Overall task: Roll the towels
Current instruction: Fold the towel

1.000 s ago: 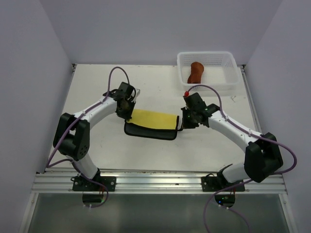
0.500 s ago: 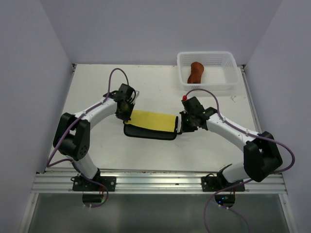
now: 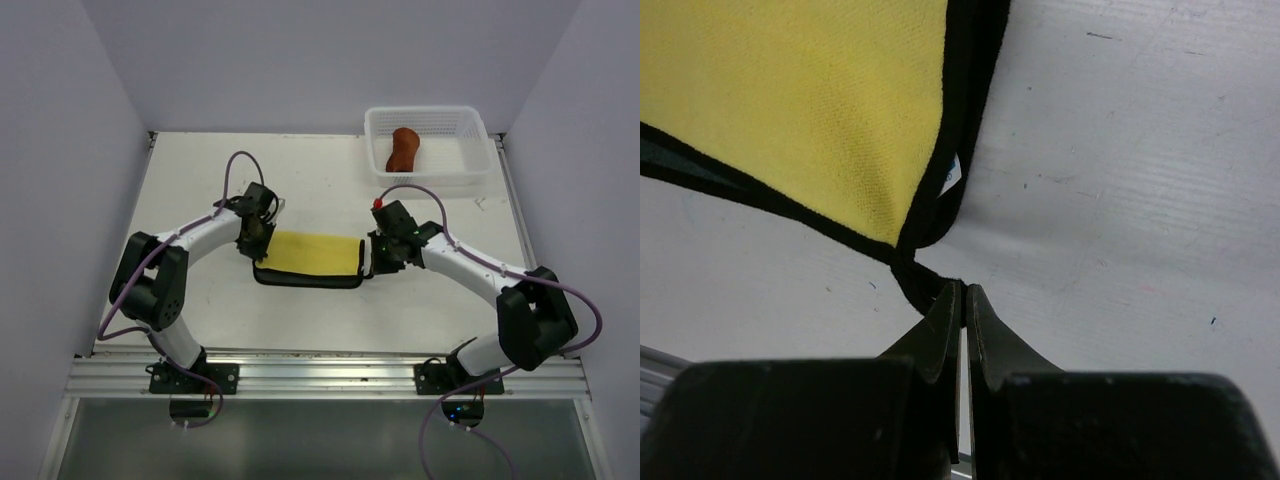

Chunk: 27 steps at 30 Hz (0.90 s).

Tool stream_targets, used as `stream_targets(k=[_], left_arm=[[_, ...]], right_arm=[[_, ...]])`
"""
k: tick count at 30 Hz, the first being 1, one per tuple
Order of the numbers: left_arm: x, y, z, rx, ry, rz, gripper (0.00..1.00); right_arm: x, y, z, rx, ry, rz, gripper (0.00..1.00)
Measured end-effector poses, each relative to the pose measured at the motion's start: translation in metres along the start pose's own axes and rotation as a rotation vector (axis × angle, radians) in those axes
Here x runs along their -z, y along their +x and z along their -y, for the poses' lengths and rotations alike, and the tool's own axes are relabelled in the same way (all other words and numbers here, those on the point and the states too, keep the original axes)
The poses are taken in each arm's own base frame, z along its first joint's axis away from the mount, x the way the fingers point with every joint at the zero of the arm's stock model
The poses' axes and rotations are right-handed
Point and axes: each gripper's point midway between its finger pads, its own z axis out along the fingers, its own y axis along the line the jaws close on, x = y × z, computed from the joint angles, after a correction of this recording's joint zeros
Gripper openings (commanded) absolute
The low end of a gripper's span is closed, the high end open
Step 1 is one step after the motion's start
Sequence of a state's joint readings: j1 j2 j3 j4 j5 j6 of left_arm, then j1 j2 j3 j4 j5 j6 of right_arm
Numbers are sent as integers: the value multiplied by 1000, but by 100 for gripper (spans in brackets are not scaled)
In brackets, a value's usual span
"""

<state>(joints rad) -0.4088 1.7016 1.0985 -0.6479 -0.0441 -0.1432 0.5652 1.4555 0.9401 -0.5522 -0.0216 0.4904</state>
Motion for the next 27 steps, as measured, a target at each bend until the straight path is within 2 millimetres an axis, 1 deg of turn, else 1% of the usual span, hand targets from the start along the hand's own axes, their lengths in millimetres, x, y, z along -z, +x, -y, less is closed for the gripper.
stream_targets(k=[6,11,12,14,15,17,22,27], left_arm=[[-1,2,1,2,3,-4,22],[0,4,1,1,3,-2,24],[2,3,1,1,4,2,25],[3,3,1,0,3,7,31],[4,3,1,0,1,10,42],[4,6,0,6,-4,16,46],[8,20,-1,48,-12,23,50],[5,26,-2,78,-17,22,49]], right_arm=[[-7,5,-1,7,7,-22,0],[-8,6,-3,12,5,-25,0],[-8,6,-3,12,5,-25,0],[-8,6,-3,12,5,-25,0],[-8,6,-3,12,6,-24,0],[-8,6,-2,12,7,-24,0],[-8,6,-2,12,7,-23,0],[-8,6,-3,12,7,-23,0]])
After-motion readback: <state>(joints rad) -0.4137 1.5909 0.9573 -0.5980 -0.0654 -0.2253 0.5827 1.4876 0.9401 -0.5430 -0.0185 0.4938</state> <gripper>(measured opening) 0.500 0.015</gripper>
